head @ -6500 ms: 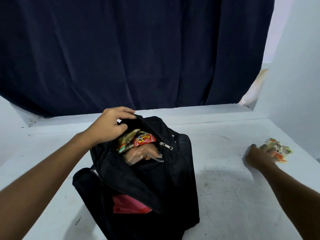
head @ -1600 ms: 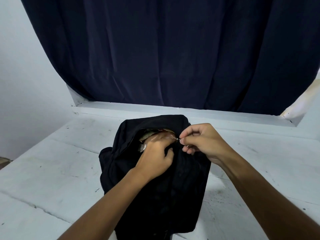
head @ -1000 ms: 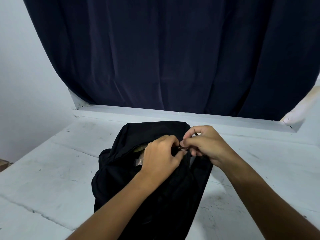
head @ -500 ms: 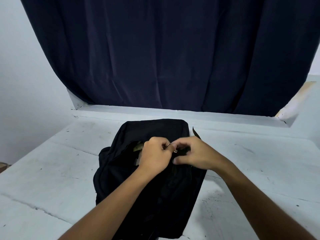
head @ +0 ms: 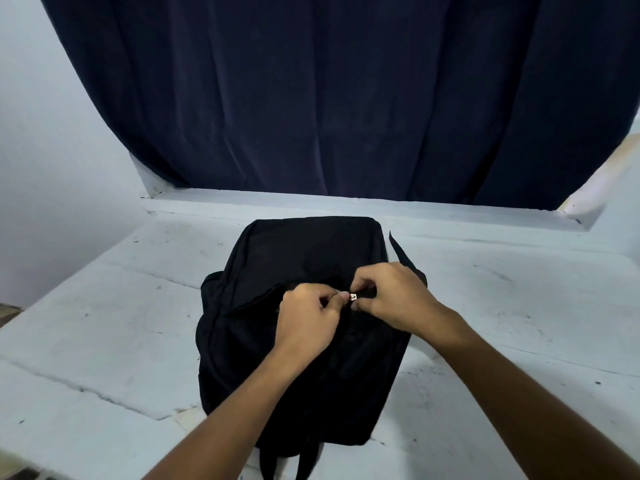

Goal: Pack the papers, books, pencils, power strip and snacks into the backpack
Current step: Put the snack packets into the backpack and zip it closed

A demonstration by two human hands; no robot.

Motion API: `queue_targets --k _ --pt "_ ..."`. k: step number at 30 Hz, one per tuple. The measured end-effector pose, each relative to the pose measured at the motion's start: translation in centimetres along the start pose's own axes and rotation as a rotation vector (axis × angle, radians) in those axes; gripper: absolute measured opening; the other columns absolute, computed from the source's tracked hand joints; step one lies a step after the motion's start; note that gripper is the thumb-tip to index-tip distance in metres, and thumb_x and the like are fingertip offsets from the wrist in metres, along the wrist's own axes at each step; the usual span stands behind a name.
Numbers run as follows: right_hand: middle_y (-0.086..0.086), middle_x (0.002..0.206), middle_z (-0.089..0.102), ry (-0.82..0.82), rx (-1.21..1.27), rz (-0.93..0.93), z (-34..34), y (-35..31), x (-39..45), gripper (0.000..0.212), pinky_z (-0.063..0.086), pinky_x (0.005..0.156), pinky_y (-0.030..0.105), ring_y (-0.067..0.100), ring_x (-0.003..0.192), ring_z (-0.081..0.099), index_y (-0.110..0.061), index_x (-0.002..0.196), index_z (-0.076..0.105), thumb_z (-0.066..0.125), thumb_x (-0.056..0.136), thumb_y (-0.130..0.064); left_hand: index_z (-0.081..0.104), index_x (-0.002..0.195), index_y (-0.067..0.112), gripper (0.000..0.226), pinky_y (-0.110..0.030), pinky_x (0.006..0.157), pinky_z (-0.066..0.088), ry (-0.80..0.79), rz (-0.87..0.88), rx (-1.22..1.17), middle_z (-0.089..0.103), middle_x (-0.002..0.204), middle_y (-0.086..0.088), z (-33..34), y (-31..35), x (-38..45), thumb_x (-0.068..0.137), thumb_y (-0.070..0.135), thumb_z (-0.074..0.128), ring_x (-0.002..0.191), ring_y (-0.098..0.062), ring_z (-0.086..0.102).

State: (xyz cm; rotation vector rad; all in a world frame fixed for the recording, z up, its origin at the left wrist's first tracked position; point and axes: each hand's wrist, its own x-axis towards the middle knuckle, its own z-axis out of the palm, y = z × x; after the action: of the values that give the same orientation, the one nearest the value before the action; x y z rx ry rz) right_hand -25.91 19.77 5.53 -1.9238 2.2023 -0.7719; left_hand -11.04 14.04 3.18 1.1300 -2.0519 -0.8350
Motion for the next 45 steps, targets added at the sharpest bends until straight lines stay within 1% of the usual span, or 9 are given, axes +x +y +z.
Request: queue_targets --k 9,15,18,24,33,36,40,43,45 --pt "-0.009 0.082 0.064 0.071 0.156 -0.1 2.0 3.3 -1.2 0.017 0.051 0.07 0.037 0.01 0.075 0.061 -0.019 0.077 0.07 0.083 0.068 -0.024 0.075 0.076 0.023 0.017 -0.032 0.071 0.052 -0.078 -0.012 -0.014 0.072 0.075 0.008 1.3 -0.2 -0.6 0.088 0.032 0.066 0.07 -0.007 0.064" --pt "-0.005 0.079 0.069 0.193 0.367 -0.088 1.4 4.0 -1.7 0.015 0.049 0.069 0.019 0.01 0.076 0.064 -0.016 0.078 0.072 0.084 0.07 -0.014 0.074 0.078 0.019 0.022 -0.034 0.062 0.05 0.026 0.163 0.048 0.064 0.059 0.003 0.7 1.0 -1.1 0.091 0.032 0.063 0.055 -0.013 0.058" --pt "-0.004 0.08 0.07 0.246 0.432 -0.061 0.9 4.1 -1.8 0.014 0.05 0.071 0.018 0.009 0.076 0.064 -0.014 0.08 0.072 0.083 0.071 -0.011 0.07 0.071 0.015 0.028 -0.035 0.056 0.047 0.057 0.202 0.073 0.053 0.046 0.001 0.0 1.2 -1.0 0.091 0.033 0.062 0.047 -0.017 0.052" --pt "-0.005 0.076 0.07 0.249 0.477 -0.049 0.5 4.4 -2.0 0.015 0.051 0.07 0.022 0.012 0.073 0.064 -0.018 0.075 0.07 0.081 0.073 -0.007 0.062 0.063 0.013 0.035 -0.032 0.05 0.043 0.092 0.242 0.265 0.041 0.042 0.007 -2.7 -0.3 -1.1 0.091 0.035 0.062 0.043 -0.018 0.046" --pt "-0.001 0.074 0.069 0.222 0.5 0.052 1.4 5.5 -2.2 0.018 0.05 0.069 0.02 0.012 0.071 0.063 -0.013 0.069 0.067 0.081 0.071 -0.002 0.07 0.073 0.02 0.025 -0.032 0.062 0.045 0.169 0.059 0.577 0.063 0.069 0.0 -12.1 -4.8 -0.8 0.087 0.039 0.064 0.073 -0.029 0.061" --pt "-0.001 0.073 0.068 0.212 0.487 0.036 2.0 5.3 -2.1 0.019 0.05 0.069 0.025 0.016 0.071 0.063 -0.012 0.067 0.066 0.082 0.069 -0.001 0.072 0.071 0.024 0.022 -0.032 0.07 0.042 0.127 -0.057 0.51 0.06 0.085 0.002 -14.7 -6.7 -0.7 0.086 0.041 0.067 0.08 -0.024 0.059" --pt "-0.006 0.074 0.067 0.173 0.461 0.011 2.4 4.7 -2.2 0.02 0.048 0.069 0.019 0.013 0.073 0.062 -0.016 0.068 0.066 0.082 0.07 -0.004 0.07 0.069 0.019 0.029 -0.035 0.076 0.049 0.002 -0.149 0.55 0.065 0.084 0.001 -15.7 -7.3 -0.6 0.085 0.043 0.066 0.083 -0.024 0.061" --pt "0.0 0.081 0.069 0.191 0.569 0.047 2.0 5.6 -3.1 0.012 0.049 0.072 0.017 0.012 0.077 0.064 -0.013 0.078 0.07 0.073 0.08 -0.002 0.069 0.09 0.026 0.015 -0.035 0.077 0.048 0.018 -0.121 0.589 0.064 0.095 0.001 -15.4 -6.4 -0.6 0.081 0.037 0.07 0.091 -0.026 0.061" --pt "0.004 0.09 0.071 0.294 0.62 0.16 1.7 6.9 -3.7 0.02 0.051 0.075 0.018 0.013 0.082 0.065 -0.011 0.088 0.07 0.063 0.085 0.007 0.064 0.111 0.028 0.035 -0.037 0.08 0.048 0.058 -0.03 0.583 0.06 0.105 0.0 -14.5 -5.2 -0.5 0.078 0.034 0.072 0.099 -0.027 0.059"
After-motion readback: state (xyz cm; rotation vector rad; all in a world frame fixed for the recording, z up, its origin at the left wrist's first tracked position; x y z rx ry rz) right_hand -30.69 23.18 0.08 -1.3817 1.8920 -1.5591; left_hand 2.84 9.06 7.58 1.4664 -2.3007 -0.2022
